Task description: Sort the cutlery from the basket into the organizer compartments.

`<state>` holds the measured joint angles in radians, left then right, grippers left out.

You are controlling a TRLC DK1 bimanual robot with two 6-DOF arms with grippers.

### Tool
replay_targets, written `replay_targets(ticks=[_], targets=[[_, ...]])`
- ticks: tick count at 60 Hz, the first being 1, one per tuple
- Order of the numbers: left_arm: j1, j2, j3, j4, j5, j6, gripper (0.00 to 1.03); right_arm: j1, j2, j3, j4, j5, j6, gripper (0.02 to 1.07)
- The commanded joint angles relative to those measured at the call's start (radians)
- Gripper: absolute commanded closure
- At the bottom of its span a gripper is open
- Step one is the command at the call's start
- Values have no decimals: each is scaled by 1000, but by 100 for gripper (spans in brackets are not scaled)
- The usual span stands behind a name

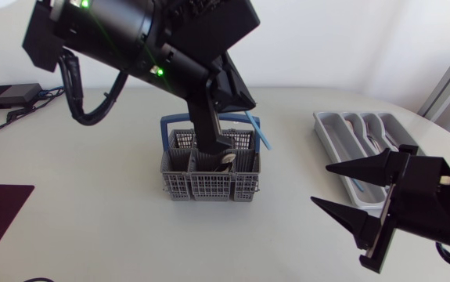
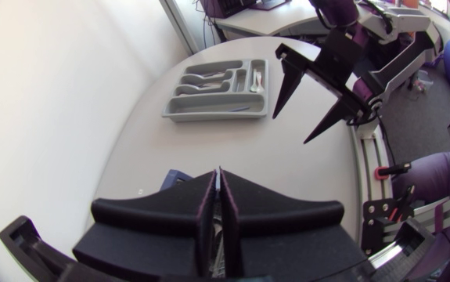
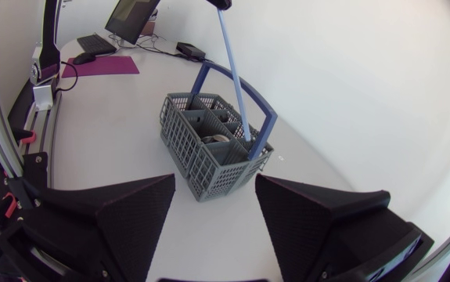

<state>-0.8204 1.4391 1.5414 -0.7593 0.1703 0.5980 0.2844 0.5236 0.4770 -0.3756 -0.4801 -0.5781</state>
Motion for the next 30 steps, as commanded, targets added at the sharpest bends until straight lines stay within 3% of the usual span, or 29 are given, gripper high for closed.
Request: replay_targets(ticks=[1,9,18,30], targets=[[9,0,-49,17,47,-70,100,79,15,22,33,51,83,33],[15,12,-81,48,129,-127,100,171,59,29,86,120,129,34],[29,24,-101,68,193,-167,100,208,110,49,130,135,153,48],[46,43,-121,87,258,-214,100,257,170,77,182,159,185,57]])
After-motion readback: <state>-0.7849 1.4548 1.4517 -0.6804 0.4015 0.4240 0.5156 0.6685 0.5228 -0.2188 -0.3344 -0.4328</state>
